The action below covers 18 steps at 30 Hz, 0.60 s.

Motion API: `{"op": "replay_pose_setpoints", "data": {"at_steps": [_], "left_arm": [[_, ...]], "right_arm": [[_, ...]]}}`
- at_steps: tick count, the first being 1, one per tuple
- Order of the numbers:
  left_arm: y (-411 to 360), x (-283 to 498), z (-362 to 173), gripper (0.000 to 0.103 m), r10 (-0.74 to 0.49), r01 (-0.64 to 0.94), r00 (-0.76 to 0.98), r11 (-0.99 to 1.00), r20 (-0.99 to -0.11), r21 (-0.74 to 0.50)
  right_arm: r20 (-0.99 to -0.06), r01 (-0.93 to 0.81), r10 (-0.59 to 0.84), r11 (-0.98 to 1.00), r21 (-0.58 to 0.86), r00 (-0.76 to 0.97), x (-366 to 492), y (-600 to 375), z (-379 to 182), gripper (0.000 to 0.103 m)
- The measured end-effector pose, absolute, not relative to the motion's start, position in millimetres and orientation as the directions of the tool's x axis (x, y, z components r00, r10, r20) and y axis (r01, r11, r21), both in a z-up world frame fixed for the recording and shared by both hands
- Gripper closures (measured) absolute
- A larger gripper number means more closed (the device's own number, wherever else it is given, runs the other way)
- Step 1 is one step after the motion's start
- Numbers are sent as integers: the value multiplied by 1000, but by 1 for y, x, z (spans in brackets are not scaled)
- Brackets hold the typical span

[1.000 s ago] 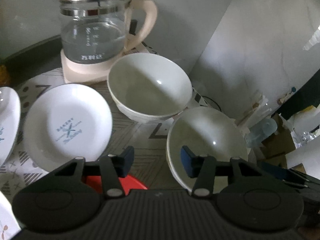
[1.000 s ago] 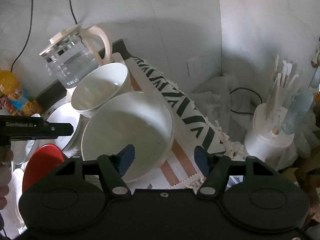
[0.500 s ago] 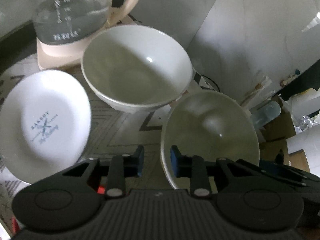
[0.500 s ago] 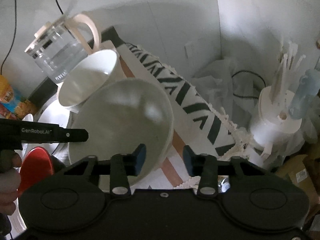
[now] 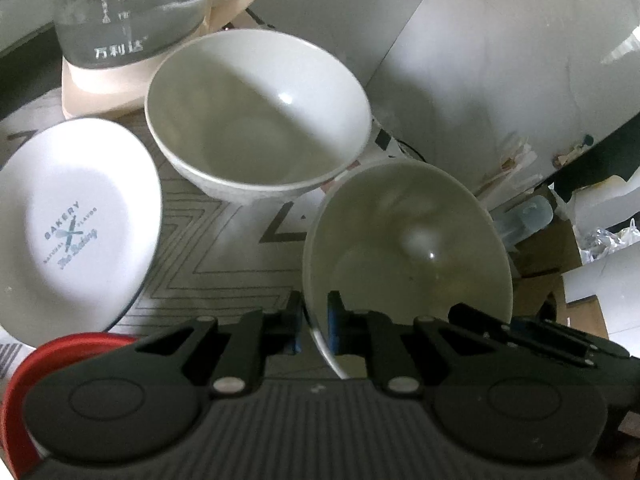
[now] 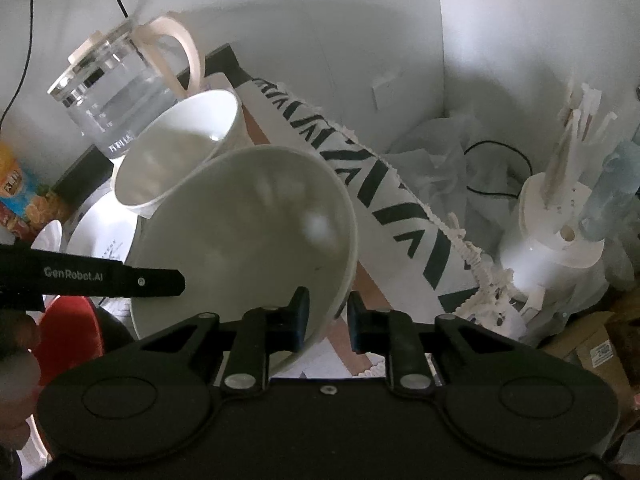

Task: Organize plates and bowls

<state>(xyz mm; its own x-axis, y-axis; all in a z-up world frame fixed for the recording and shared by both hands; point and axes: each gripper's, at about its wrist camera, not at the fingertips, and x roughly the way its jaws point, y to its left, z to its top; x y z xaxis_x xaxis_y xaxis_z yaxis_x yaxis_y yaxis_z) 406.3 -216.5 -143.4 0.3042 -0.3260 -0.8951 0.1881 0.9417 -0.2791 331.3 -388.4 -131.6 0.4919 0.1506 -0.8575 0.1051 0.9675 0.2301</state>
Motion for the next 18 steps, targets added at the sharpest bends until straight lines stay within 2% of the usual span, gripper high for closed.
{"op": "replay_pose_setpoints", "data": {"at_steps": [18], "left_arm": [[-199, 376, -95, 95, -337, 117, 444, 940, -830, -319]], "right_arm": [[-776, 5, 171, 976, 220, 607, 319, -378, -80, 83]]}}
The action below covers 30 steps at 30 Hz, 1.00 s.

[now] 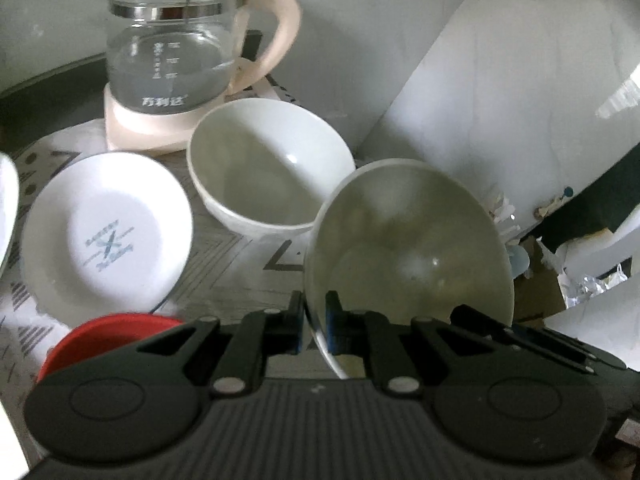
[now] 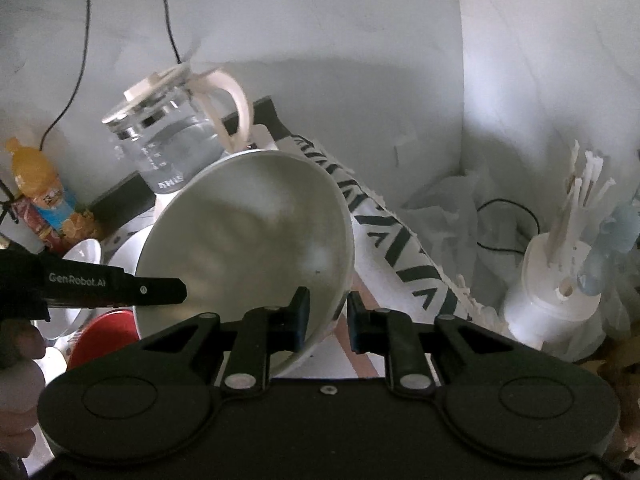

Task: Organize plates and bowls
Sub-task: 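Lift the large white bowl with both grippers and lower it into the red bowl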

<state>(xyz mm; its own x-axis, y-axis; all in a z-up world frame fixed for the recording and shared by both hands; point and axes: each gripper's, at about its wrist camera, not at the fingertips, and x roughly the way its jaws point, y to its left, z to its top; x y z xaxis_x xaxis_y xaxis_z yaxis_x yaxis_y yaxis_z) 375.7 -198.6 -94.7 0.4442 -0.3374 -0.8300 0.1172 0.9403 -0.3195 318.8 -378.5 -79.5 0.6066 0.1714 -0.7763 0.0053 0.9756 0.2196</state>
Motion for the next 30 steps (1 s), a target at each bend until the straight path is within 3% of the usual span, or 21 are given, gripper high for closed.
{"op": "replay_pose_setpoints", "data": {"at_steps": [16, 30], "left_arm": [[-155, 325, -66, 94, -257, -15, 541, 949, -801, -315], [-110, 287, -63, 94, -167, -157, 566, 939, -807, -305]], "right_arm": [[-711, -174, 277, 961, 217, 646, 302, -339, -48, 83], [-717, -307, 384, 920, 244, 582, 296, -291, -47, 83]]}}
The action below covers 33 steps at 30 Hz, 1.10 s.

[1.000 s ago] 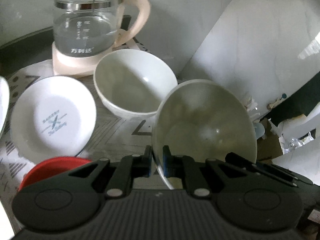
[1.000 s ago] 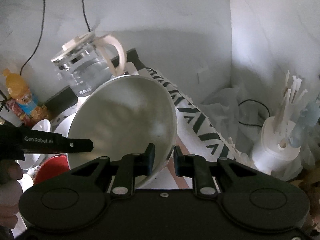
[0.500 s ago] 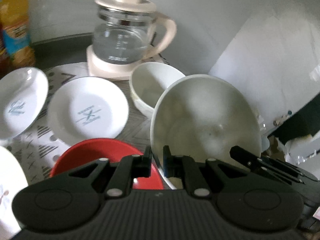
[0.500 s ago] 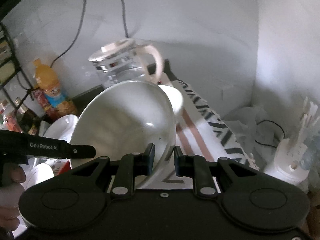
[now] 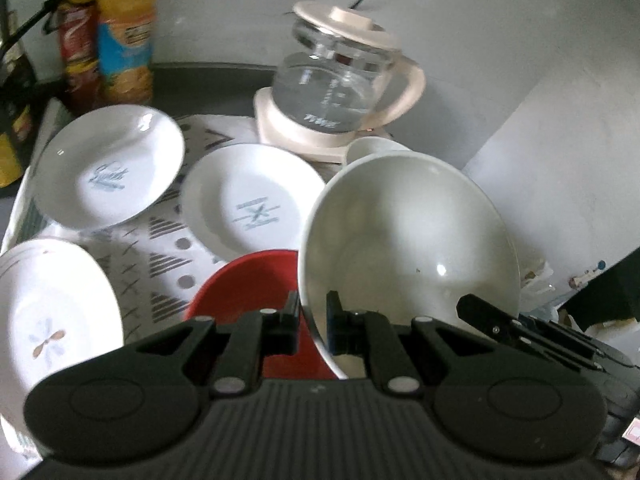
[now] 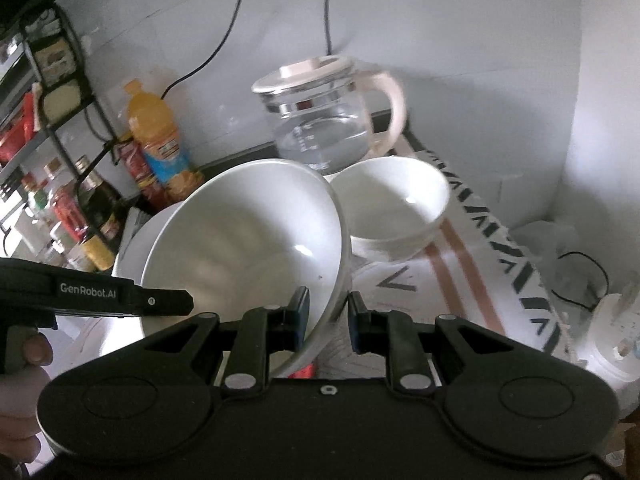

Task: Organize plates and bowls
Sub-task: 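Lift the large white bowl with both grippers and lower it into the red bowl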

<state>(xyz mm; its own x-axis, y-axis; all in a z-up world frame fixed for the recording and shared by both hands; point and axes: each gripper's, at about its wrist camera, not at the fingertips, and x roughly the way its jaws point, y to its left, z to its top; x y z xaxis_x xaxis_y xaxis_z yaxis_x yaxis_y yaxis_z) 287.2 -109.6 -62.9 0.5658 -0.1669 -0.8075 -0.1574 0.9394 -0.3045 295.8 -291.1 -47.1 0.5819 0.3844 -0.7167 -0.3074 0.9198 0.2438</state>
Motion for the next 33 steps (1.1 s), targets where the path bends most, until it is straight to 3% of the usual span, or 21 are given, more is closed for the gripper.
{"op": "replay_pose_setpoints", "data": {"at_steps": [13, 33], "left_arm": [[-79, 263, -78, 93, -104, -264, 518, 925, -849, -274], [-76, 271, -117, 91, -143, -275, 418, 921, -897, -275]], "right_arm": [[-753, -382, 443, 883, 272, 487, 291, -256, -60, 82], [-815, -356, 404, 897, 263, 415, 302, -252, -88, 83]]}}
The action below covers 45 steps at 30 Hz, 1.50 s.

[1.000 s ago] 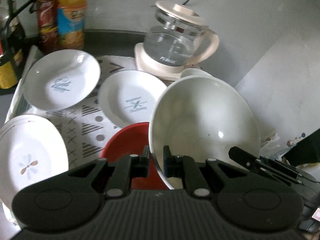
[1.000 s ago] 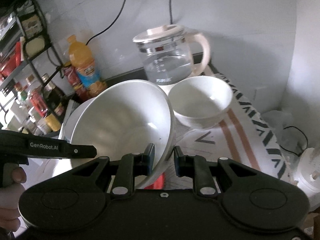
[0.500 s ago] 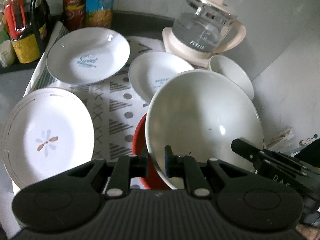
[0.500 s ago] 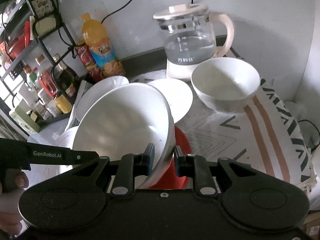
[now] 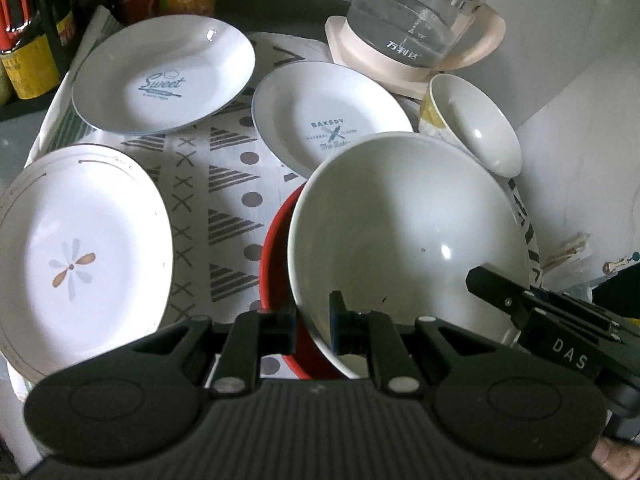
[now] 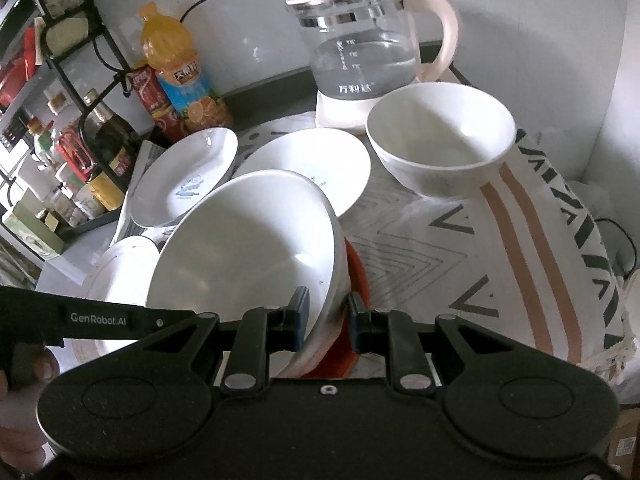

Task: Organize plates and bowls
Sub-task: 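Lift the large white bowl with both grippers and lower it into the red bowl, then open both grippers and release the large white bowl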

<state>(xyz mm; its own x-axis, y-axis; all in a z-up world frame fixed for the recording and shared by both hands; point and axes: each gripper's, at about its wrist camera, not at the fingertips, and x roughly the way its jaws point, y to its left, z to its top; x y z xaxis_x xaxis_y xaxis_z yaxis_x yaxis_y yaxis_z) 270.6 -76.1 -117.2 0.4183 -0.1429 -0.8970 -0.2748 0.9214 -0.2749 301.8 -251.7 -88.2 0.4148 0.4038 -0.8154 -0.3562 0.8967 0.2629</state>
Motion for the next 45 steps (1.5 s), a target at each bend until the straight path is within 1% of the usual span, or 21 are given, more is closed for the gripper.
{"op": "replay_pose_setpoints", "data": {"at_steps": [8, 10, 15, 19, 21, 23, 25, 26, 29, 34, 40, 45], "left_arm": [[-78, 271, -119, 91, -119, -278, 416, 927, -902, -251], [-77, 271, -116, 91, -110, -282, 422, 928, -900, -245], [-70, 266, -102, 90, -84, -308, 461, 918, -884, -249], [-65, 265, -90, 90, -80, -308, 497, 914, -864, -262], [-65, 265, -86, 88, -73, -305, 505, 917, -860, -257], [-65, 266, -83, 81, -71, -302, 513, 918, -855, -258], [-67, 269, -80, 66, -70, -300, 522, 918, -850, -260], [-69, 271, -79, 60, -69, -299, 528, 918, -846, -261], [-73, 276, -76, 51, -73, -290, 544, 918, -836, -269], [-84, 293, -75, 49, -91, -260, 554, 925, -827, -276], [-102, 315, -81, 47, -125, -207, 558, 936, -820, -284], [-120, 340, -88, 47, -162, -161, 546, 942, -822, -293]], "right_arm": [[-832, -363, 376, 903, 230, 407, 307, -245, -98, 89], [-836, -355, 371, 906, 231, 405, 309, -245, -100, 91], [-838, -352, 370, 907, 232, 401, 312, -245, -103, 91], [-836, -359, 368, 906, 224, 407, 313, -243, -103, 95], [-835, -366, 373, 903, 226, 403, 314, -243, -103, 95], [-833, -372, 388, 896, 241, 395, 315, -243, -100, 89], [-817, -370, 415, 889, 270, 400, 316, -247, -93, 80], [-806, -373, 419, 888, 269, 417, 315, -249, -88, 78], [-779, -382, 439, 882, 277, 447, 316, -256, -76, 73], [-762, -319, 400, 910, 265, 509, 322, -278, -70, 51], [-756, -231, 352, 936, 267, 551, 328, -311, -71, 38], [-753, -163, 307, 951, 262, 582, 334, -334, -73, 33]]}}
